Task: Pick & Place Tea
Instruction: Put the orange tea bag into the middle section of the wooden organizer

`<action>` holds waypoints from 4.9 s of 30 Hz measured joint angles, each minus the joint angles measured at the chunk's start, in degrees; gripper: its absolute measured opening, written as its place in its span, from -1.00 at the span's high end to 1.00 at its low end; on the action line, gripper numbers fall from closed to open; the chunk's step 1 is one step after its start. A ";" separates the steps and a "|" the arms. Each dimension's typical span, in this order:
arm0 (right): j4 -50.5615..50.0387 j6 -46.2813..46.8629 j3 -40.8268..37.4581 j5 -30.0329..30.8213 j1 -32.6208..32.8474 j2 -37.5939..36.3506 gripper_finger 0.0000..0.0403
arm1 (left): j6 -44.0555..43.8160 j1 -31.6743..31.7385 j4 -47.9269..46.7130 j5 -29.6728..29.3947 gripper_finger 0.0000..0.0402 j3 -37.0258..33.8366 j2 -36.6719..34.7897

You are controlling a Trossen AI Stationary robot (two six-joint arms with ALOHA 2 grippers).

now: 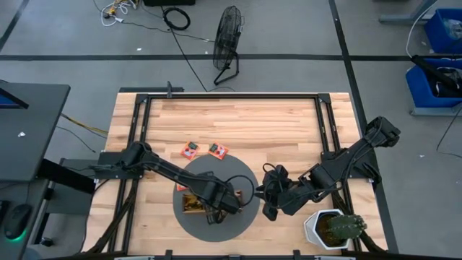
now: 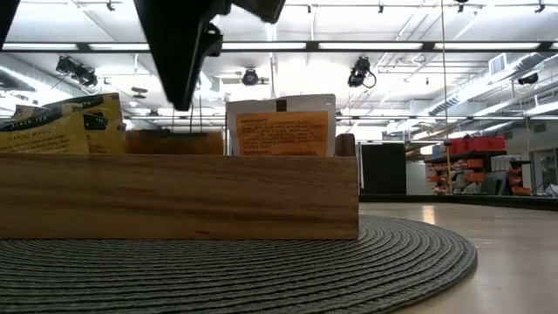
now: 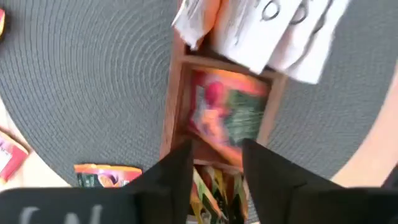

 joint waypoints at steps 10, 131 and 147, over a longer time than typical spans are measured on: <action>-1.50 -0.06 0.00 -0.01 -0.02 0.00 0.50 | 3.46 1.49 -1.42 0.34 -0.15 7.80 0.00; 5.69 -15.27 -0.02 -21.04 -32.70 0.31 0.50 | 5.35 38.73 38.49 -1.03 0.97 -64.51 -33.43; 18.44 -53.11 -0.02 -25.81 -32.66 0.31 0.50 | 17.68 38.65 48.91 31.33 0.98 -64.43 -60.55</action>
